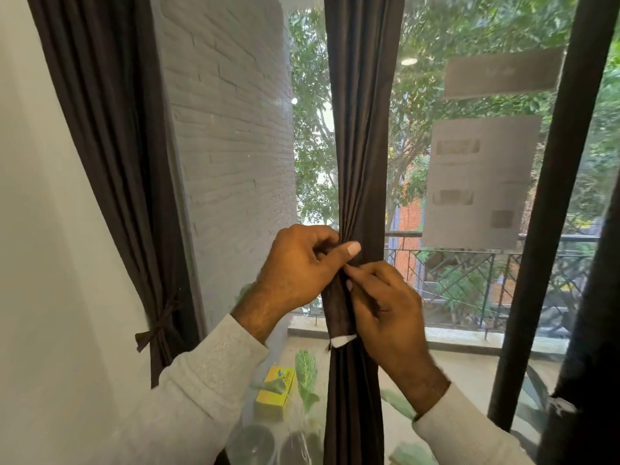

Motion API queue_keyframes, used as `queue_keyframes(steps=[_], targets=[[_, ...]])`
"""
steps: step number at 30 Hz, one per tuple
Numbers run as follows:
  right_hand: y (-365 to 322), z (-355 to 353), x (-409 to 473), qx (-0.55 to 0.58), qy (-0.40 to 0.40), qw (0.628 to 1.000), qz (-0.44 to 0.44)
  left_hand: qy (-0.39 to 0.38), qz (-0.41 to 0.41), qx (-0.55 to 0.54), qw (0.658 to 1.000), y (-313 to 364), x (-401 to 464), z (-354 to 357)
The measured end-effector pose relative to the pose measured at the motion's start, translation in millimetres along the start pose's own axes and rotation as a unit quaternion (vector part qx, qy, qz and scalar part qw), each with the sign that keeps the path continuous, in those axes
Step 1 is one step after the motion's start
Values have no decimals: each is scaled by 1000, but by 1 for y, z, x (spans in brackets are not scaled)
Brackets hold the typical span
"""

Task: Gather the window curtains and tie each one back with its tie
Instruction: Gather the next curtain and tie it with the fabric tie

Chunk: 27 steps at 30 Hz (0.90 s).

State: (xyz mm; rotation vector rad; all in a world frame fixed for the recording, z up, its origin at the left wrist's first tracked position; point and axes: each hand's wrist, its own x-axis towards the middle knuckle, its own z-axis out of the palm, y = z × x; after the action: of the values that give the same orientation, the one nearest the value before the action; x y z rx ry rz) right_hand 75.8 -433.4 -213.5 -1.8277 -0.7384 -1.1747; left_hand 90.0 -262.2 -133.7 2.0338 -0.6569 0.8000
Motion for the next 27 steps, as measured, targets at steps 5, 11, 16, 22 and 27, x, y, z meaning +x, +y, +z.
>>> queue_keyframes(steps=[5, 11, 16, 22, 27], targets=[[21, -16, 15, 28, 90, 992, 82, 4, -19, -16, 1000, -3, 1, -3], [53, -25, 43, 209, 20, 905, 370, 1, -27, -33, 999, -8, 1, -7], [52, -23, 30, 107, 144, 936, 303, 84, -36, 34, 995, -14, 0, 0], [52, -14, 47, 249, -25, 897, 365, 45, -26, 26, 998, -6, 3, 2], [53, -12, 38, 221, 81, 908, 345, 79, -38, 63, 994, -13, 4, 1]])
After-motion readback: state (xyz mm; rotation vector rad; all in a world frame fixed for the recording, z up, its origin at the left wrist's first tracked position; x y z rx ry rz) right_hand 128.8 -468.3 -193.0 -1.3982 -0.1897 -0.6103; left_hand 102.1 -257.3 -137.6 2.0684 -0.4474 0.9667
